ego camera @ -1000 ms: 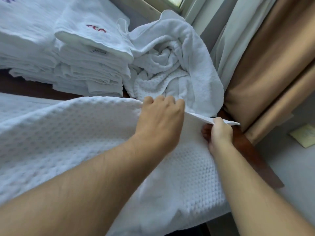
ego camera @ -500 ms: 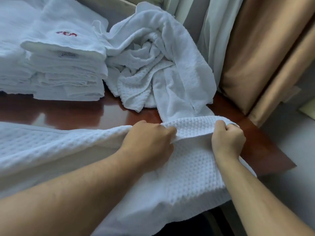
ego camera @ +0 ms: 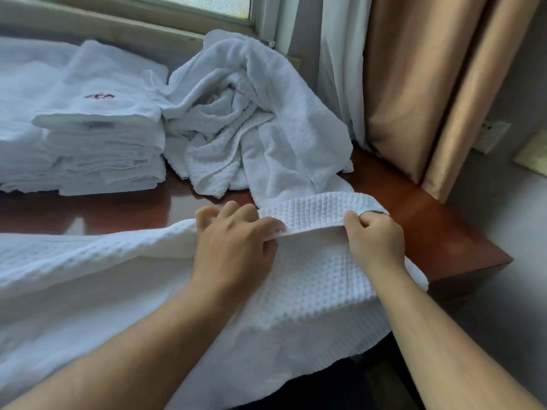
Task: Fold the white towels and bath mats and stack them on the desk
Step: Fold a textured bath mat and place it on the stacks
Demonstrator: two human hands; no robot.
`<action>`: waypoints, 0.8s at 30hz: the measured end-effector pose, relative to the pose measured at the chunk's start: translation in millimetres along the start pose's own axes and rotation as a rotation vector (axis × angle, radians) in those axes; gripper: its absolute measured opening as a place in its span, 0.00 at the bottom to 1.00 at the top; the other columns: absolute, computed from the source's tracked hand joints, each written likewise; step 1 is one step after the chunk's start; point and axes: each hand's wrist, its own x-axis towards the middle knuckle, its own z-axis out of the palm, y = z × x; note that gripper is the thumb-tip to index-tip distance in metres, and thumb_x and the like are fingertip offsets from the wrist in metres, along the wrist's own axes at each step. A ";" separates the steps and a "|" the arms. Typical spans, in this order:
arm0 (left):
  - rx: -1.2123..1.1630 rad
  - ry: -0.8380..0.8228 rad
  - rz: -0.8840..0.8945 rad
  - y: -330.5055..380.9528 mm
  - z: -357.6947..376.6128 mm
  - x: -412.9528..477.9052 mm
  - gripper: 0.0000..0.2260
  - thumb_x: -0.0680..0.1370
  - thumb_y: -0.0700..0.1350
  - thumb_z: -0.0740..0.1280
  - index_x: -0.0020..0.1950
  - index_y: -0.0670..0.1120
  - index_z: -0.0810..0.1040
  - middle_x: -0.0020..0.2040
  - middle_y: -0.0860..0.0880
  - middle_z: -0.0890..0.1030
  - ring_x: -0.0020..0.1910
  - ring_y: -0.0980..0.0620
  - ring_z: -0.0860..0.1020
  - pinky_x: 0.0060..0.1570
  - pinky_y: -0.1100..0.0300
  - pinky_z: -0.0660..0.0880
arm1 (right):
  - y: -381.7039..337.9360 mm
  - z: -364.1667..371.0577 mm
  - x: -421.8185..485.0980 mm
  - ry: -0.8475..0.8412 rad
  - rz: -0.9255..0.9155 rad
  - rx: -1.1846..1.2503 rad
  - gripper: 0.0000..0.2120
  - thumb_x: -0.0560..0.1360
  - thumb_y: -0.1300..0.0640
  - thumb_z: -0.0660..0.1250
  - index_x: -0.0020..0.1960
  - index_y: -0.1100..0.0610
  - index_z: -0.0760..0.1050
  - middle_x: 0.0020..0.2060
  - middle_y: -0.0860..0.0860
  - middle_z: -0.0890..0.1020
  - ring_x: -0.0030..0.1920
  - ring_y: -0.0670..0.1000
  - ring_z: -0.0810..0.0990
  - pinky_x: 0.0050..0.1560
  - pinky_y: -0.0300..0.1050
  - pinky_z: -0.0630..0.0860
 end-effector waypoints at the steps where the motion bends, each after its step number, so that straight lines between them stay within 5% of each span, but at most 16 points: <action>1: -0.018 0.036 0.028 1.3 -2.5 0.4 0.10 0.73 0.48 0.66 0.48 0.59 0.85 0.35 0.56 0.74 0.40 0.51 0.73 0.50 0.51 0.60 | 0.7 -0.9 -0.4 -0.003 0.026 0.024 0.28 0.78 0.47 0.64 0.24 0.54 0.60 0.17 0.46 0.68 0.23 0.49 0.65 0.31 0.44 0.59; 4: -0.074 0.056 0.170 5.1 -6.7 -2.3 0.11 0.72 0.46 0.63 0.44 0.56 0.86 0.34 0.55 0.73 0.36 0.49 0.73 0.43 0.54 0.65 | -1.9 -3.9 4.1 -0.044 0.125 0.080 0.27 0.78 0.41 0.64 0.26 0.56 0.66 0.19 0.46 0.72 0.26 0.48 0.72 0.31 0.44 0.63; 8: -0.106 0.008 0.480 9.1 -9.6 -7.7 0.10 0.69 0.42 0.66 0.43 0.51 0.86 0.31 0.52 0.72 0.30 0.49 0.72 0.32 0.55 0.69 | -3.5 -12.6 0.3 0.080 0.193 0.270 0.16 0.74 0.51 0.64 0.30 0.57 0.71 0.23 0.45 0.75 0.26 0.43 0.75 0.22 0.32 0.63; 11: -0.102 -0.078 0.597 8.8 -12.7 -11.6 0.09 0.69 0.41 0.67 0.41 0.50 0.85 0.30 0.51 0.71 0.27 0.48 0.70 0.27 0.56 0.69 | -5.4 -22.8 -3.4 0.124 0.213 0.317 0.14 0.69 0.49 0.58 0.38 0.58 0.76 0.37 0.50 0.81 0.40 0.46 0.80 0.40 0.38 0.75; 13: -0.084 -0.142 0.587 9.0 -14.6 -12.5 0.08 0.69 0.42 0.66 0.39 0.50 0.84 0.30 0.51 0.71 0.27 0.48 0.70 0.27 0.55 0.69 | -1.2 -29.3 -4.8 -0.056 0.172 0.090 0.17 0.72 0.47 0.57 0.43 0.61 0.75 0.45 0.54 0.79 0.51 0.57 0.75 0.58 0.53 0.74; 15: -0.078 -0.200 0.563 9.1 -17.8 -10.3 0.07 0.68 0.42 0.66 0.38 0.50 0.84 0.30 0.51 0.71 0.28 0.48 0.71 0.27 0.56 0.69 | 5.8 -34.1 -10.7 -0.172 0.149 -0.049 0.20 0.76 0.47 0.57 0.38 0.62 0.74 0.41 0.55 0.77 0.53 0.60 0.72 0.61 0.60 0.71; 20: -0.008 -0.252 0.395 17.9 -17.1 -10.5 0.04 0.73 0.46 0.70 0.40 0.53 0.83 0.32 0.53 0.73 0.32 0.50 0.74 0.34 0.56 0.71 | 13.8 -32.3 -41.0 0.186 -0.053 0.071 0.23 0.79 0.52 0.62 0.28 0.61 0.71 0.29 0.47 0.75 0.44 0.56 0.77 0.49 0.52 0.74; 24: -0.083 -0.245 0.076 22.8 -11.3 -22.6 0.08 0.79 0.52 0.64 0.52 0.61 0.81 0.38 0.59 0.72 0.44 0.56 0.73 0.51 0.55 0.65 | 21.8 -30.8 -33.3 0.000 -0.094 -0.026 0.24 0.80 0.51 0.64 0.27 0.56 0.68 0.25 0.47 0.74 0.30 0.50 0.74 0.30 0.40 0.62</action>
